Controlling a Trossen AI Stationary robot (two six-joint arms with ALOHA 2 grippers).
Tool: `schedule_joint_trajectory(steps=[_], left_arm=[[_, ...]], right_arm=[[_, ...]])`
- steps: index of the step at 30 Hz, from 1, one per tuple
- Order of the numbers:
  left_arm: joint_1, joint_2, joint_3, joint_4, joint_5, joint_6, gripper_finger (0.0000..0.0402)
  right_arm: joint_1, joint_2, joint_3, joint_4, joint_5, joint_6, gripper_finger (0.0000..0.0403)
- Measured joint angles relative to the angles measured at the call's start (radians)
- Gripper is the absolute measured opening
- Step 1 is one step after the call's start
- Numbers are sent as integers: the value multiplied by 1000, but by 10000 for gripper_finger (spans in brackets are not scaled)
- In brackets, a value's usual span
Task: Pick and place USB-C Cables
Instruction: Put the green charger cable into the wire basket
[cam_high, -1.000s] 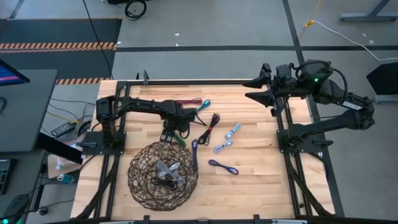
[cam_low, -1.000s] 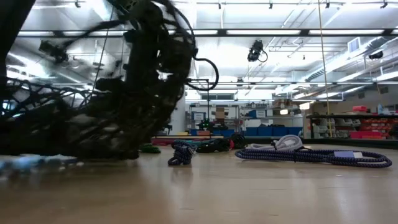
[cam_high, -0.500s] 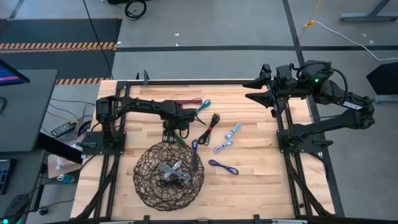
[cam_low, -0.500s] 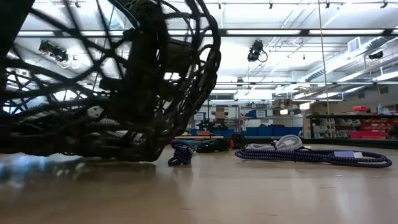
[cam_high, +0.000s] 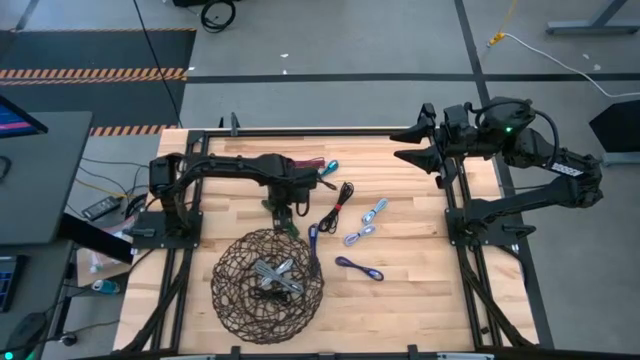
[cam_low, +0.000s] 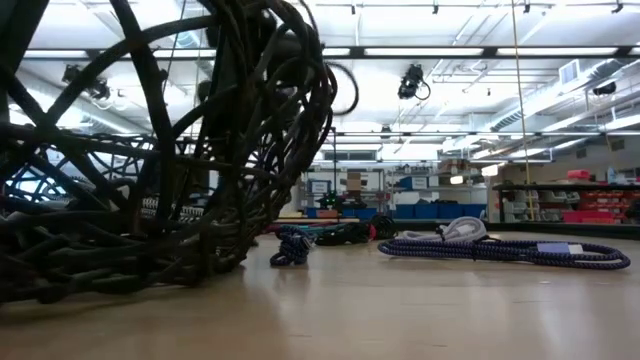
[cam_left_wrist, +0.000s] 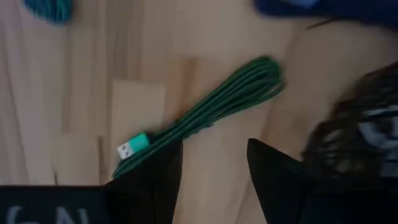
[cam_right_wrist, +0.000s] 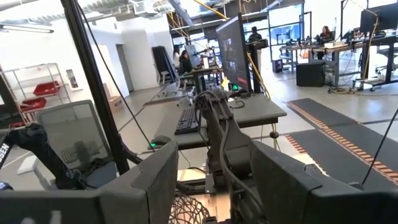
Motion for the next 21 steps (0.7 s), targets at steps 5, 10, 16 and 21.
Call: schedule_joint_trajectory(steps=[5, 10, 16, 21], left_arm=[[0, 0, 43, -75, 5, 173, 187], [0, 0, 43, -192, 5, 387, 187], [23, 0, 43, -201, -31, 480, 170], [64, 0, 43, -182, -36, 483, 157]], right_arm=[[0, 0, 0, -12, 0, 7, 204], [0, 0, 0, -18, 0, 14, 204], [1, 0, 0, -19, -2, 14, 204], [1, 0, 0, -21, -2, 14, 204]])
